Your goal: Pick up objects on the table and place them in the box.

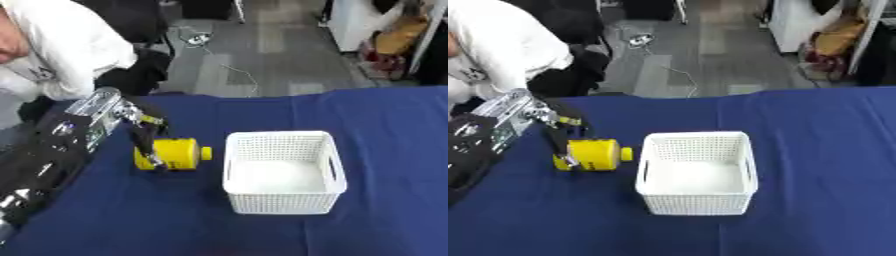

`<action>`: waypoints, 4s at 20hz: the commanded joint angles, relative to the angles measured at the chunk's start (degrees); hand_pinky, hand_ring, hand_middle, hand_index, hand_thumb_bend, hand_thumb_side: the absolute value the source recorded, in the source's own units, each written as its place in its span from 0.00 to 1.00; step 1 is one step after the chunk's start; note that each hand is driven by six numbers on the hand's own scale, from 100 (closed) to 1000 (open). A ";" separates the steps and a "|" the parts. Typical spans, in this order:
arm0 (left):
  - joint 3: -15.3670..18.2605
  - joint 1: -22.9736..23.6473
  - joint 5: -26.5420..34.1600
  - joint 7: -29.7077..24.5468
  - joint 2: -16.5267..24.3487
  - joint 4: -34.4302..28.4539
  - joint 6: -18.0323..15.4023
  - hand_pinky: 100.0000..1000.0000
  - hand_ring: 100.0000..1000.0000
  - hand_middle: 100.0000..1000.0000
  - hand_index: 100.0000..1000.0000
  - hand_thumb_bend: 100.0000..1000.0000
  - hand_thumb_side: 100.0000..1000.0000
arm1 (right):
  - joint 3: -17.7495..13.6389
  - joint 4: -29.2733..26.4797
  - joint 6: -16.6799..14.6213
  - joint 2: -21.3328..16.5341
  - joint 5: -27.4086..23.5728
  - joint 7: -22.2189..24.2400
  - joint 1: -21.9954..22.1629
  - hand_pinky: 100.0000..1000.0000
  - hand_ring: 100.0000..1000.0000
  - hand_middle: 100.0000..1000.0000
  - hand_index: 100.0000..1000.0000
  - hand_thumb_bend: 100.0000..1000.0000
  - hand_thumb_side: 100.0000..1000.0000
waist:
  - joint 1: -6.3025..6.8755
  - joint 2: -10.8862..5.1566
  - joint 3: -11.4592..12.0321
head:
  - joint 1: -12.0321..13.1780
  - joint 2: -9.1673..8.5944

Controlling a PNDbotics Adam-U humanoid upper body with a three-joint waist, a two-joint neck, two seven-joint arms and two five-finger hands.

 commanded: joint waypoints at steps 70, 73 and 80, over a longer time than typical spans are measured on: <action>5.56 -1.66 -8.81 -4.75 1.95 1.02 -3.39 0.68 0.67 0.81 0.93 0.66 0.47 | -0.40 -0.89 -0.03 0.77 -0.62 1.94 -4.57 0.24 0.33 0.41 0.52 0.18 0.89 | -0.23 4.21 -3.43 | 1.91 -4.31; 5.61 -1.63 -8.87 -4.75 1.87 1.12 -3.34 0.68 0.67 0.80 0.93 0.64 0.47 | -0.45 -0.89 -0.08 0.82 -0.72 1.84 -4.65 0.24 0.33 0.41 0.52 0.18 0.89 | -0.23 4.27 -3.50 | 1.90 -4.33; 5.78 -1.43 -9.02 -4.75 1.70 1.28 -3.12 0.68 0.67 0.80 0.92 0.54 0.50 | -0.45 -0.89 -0.15 0.98 -0.78 1.79 -4.96 0.24 0.33 0.41 0.52 0.17 0.89 | -0.18 4.48 -3.79 | 1.86 -4.47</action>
